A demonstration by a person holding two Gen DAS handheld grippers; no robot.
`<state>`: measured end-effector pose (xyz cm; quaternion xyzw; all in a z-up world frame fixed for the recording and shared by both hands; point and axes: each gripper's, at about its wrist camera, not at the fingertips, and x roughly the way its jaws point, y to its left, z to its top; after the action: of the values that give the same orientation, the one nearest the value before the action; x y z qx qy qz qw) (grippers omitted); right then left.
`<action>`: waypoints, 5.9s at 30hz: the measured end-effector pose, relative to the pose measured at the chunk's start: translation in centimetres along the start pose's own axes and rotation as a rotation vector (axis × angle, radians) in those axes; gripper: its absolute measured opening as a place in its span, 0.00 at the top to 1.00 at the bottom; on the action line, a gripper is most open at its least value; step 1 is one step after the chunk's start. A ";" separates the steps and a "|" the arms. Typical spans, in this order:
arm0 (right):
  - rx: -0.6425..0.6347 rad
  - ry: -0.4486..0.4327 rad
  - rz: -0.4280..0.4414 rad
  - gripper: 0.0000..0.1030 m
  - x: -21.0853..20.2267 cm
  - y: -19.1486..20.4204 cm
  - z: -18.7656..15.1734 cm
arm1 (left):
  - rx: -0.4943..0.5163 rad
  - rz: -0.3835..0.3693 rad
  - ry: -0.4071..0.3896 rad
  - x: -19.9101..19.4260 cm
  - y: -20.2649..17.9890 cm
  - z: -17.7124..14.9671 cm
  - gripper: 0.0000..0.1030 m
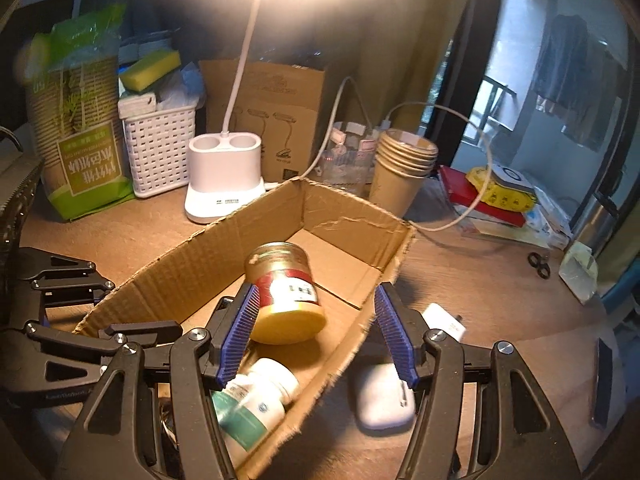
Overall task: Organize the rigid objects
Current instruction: 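Move the right gripper to the black flashlight and grasp it, then lift the flashlight upright with the right gripper toward the box, then lower the black flashlight into the box and open the right gripper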
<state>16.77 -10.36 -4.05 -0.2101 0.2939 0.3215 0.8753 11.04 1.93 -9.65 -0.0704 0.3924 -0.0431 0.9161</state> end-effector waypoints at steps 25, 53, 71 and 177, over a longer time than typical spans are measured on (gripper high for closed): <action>0.257 0.010 -0.169 0.38 -3.4 -8.8 -5.9 | 0.001 0.000 0.000 0.0 0.0 0.0 0.75; 0.259 0.157 -0.184 0.55 0.8 -8.9 -10.1 | 0.001 -0.003 -0.001 0.0 0.0 -0.1 0.75; 0.236 0.121 -0.192 0.79 0.0 -8.3 -9.7 | 0.001 -0.003 -0.001 0.0 0.0 -0.1 0.75; 0.110 -0.029 -0.034 0.79 -2.0 0.9 -1.6 | 0.003 -0.003 -0.002 0.0 -0.1 -0.1 0.75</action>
<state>14.32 -11.52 -4.10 -0.1618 0.2947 0.2930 0.8951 10.91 1.83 -9.69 -0.0698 0.3915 -0.0451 0.9164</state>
